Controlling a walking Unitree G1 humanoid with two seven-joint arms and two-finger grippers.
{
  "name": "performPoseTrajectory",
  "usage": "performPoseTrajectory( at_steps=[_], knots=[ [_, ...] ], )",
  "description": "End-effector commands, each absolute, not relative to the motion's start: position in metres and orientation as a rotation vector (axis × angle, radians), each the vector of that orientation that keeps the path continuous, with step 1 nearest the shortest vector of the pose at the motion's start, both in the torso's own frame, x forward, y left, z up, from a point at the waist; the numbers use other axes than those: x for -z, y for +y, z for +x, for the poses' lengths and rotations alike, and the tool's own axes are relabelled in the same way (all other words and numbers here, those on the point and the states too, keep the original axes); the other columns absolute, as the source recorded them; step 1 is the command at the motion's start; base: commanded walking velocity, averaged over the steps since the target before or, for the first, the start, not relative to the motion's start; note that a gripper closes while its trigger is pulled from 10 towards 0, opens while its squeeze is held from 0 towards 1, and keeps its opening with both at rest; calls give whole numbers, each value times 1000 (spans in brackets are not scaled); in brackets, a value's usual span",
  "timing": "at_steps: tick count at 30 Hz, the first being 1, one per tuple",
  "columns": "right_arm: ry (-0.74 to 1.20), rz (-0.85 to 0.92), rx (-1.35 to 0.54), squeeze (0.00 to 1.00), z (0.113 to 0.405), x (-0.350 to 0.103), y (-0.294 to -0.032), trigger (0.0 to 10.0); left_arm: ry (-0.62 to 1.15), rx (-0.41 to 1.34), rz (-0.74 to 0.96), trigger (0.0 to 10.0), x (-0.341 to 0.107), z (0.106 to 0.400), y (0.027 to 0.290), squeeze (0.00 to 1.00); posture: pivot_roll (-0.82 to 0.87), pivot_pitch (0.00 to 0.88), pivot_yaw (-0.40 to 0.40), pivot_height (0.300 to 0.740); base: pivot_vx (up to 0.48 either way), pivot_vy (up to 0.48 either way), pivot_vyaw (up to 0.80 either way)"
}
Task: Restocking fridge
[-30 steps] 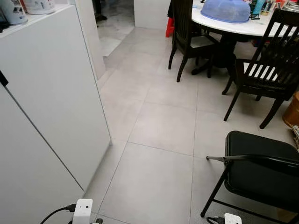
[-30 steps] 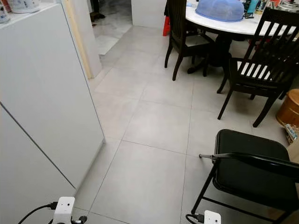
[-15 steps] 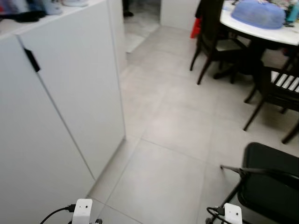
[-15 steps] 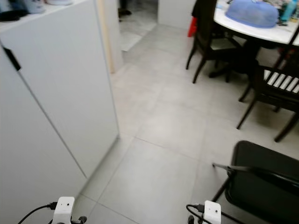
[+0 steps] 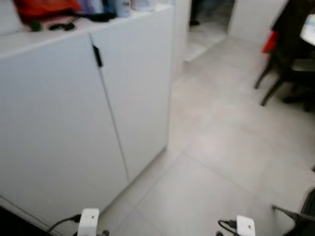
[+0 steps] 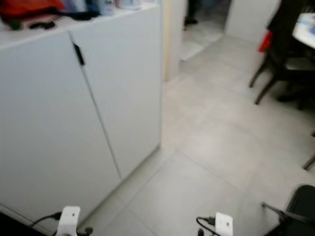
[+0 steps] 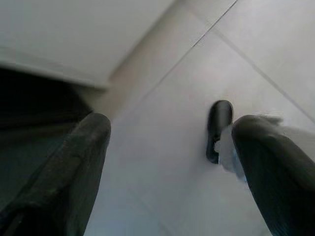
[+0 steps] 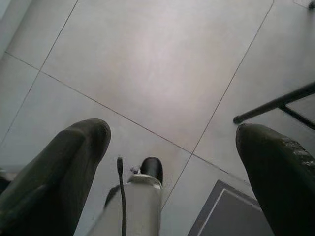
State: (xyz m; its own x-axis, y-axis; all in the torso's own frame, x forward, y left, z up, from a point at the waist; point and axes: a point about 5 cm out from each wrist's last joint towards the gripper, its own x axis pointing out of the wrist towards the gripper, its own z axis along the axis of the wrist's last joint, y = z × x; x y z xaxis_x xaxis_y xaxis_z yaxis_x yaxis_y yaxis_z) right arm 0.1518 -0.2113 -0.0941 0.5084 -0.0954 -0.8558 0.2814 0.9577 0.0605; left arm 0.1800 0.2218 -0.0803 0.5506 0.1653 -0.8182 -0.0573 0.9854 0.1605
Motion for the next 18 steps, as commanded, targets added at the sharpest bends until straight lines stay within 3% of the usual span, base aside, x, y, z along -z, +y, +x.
performPoseTrajectory(
  at_steps=[1, 6, 15, 18],
  knots=[
    [996, 261, 251, 0, 158, 92, -209, 10000, 975, -135, 132, 10000, 79, 182, 226, 0, 83, 0, -44, 740, 0, 0, 794],
    [1003, 218, 139, 0, 156, 92, -211, 10000, 977, -129, 139, 10000, 79, 182, 226, 0, 84, 0, -44, 740, 0, 0, 798],
    [961, 244, 232, 0, 156, 88, -229, 10000, 976, -130, 140, 10000, 78, 183, 227, 0, 85, 0, -41, 740, 0, 0, 800],
    [937, 327, 304, 0, 159, 87, -230, 10000, 976, -134, 136, 10000, 78, 183, 227, 0, 85, 0, -41, 740, 0, 0, 800]
  ],
)
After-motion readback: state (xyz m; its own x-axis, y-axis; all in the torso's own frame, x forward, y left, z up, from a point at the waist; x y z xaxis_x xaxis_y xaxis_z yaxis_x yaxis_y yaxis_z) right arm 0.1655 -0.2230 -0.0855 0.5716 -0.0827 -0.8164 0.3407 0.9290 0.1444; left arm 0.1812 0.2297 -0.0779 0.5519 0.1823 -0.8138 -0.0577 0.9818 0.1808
